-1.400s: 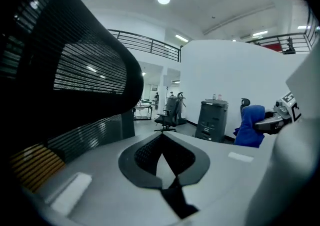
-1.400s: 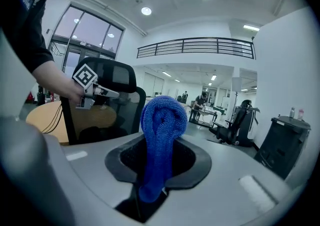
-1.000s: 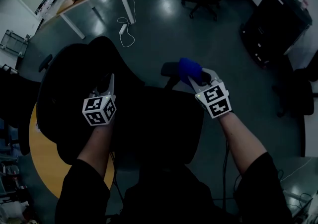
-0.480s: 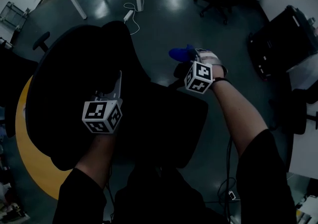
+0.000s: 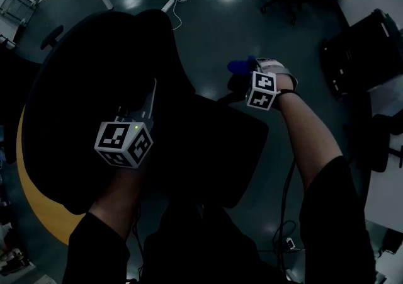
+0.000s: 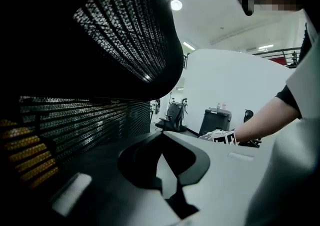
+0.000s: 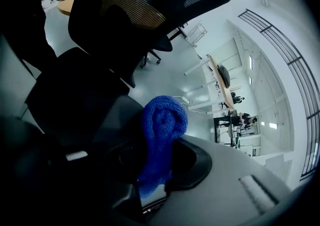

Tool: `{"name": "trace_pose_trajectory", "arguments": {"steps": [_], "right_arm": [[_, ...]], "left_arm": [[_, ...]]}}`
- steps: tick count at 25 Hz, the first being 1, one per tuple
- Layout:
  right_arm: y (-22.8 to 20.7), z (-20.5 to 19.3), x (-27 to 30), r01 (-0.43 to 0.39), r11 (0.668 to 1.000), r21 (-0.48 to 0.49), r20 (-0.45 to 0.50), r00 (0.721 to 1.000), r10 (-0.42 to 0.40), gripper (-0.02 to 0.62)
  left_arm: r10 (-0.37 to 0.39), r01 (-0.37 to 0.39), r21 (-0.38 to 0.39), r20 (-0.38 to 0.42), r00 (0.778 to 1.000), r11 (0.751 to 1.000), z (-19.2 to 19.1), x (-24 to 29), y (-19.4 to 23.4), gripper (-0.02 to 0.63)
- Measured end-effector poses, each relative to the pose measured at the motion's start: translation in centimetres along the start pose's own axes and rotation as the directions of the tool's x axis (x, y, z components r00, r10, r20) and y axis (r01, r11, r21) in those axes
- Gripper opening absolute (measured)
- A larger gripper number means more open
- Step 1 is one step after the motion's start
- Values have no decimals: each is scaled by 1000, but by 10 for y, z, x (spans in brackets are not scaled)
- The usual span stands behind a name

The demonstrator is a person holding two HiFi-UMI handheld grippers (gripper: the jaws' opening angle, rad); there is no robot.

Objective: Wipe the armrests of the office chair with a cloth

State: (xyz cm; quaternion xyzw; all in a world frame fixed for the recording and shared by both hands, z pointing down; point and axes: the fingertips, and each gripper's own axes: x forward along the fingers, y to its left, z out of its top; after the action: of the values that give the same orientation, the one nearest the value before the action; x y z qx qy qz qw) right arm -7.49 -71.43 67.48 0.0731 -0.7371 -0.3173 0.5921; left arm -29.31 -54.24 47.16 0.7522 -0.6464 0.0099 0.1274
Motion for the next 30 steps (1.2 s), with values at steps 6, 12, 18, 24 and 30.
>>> {"name": "trace_pose_trajectory", "arguments": {"steps": [6,12,18,24,30], "right_arm": [[15,-69,-17,0,993,117,-83,996,10,100],[42,-132,-55,64,954,293,-132,991,-25,100],[79,-145,-92,135,895,426,-133,987,-85,100],[136,-127,-126,92,792,603,-72,996,-61,98],[161,-31,-141,-62,614,787,139,987,-78,98]], "left_arm": [[-6,6,-15,-6,1000,1000,-3,-1,1,17],[3,-3,-41,2,1000,999,-1,-2,5,17],[-3,3,-51,0,1000,999,-3,-1,7,17],[-13,14,-73,8,1000,997,-8,-2,7,17],[-30,31,-86,20,999,996,-8,-4,6,17]]}}
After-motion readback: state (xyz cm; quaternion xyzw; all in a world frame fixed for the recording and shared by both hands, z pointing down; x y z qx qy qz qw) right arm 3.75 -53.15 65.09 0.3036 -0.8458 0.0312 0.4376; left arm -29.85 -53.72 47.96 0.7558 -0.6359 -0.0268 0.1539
